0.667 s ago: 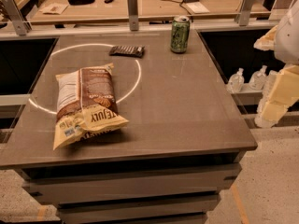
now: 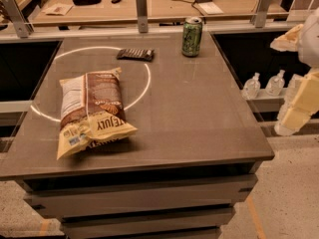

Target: Move brown chip bag near rxbar chocolate

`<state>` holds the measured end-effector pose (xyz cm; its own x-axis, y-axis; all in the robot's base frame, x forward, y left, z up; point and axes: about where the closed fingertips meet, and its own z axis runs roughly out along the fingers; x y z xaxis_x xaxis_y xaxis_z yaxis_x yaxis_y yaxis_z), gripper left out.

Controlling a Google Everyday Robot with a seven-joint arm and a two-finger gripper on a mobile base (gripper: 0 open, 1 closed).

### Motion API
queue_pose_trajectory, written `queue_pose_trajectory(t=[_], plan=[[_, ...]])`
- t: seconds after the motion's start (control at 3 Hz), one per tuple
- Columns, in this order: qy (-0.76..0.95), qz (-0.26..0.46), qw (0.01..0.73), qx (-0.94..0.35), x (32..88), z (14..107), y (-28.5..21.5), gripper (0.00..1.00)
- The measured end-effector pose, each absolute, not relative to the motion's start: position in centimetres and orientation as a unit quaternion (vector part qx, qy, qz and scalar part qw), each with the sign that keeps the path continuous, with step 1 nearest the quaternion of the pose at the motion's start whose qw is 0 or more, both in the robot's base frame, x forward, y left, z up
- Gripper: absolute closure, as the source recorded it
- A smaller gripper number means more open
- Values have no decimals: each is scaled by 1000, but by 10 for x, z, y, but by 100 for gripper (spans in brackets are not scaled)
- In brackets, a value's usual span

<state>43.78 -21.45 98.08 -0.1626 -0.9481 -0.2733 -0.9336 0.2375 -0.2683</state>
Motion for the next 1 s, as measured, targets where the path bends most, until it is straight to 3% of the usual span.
queue_pose_trajectory(t=[0.67, 1.0], plan=[[707, 63, 338, -617, 442, 967, -233, 0], [680, 150, 399, -597, 439, 951, -234, 0]])
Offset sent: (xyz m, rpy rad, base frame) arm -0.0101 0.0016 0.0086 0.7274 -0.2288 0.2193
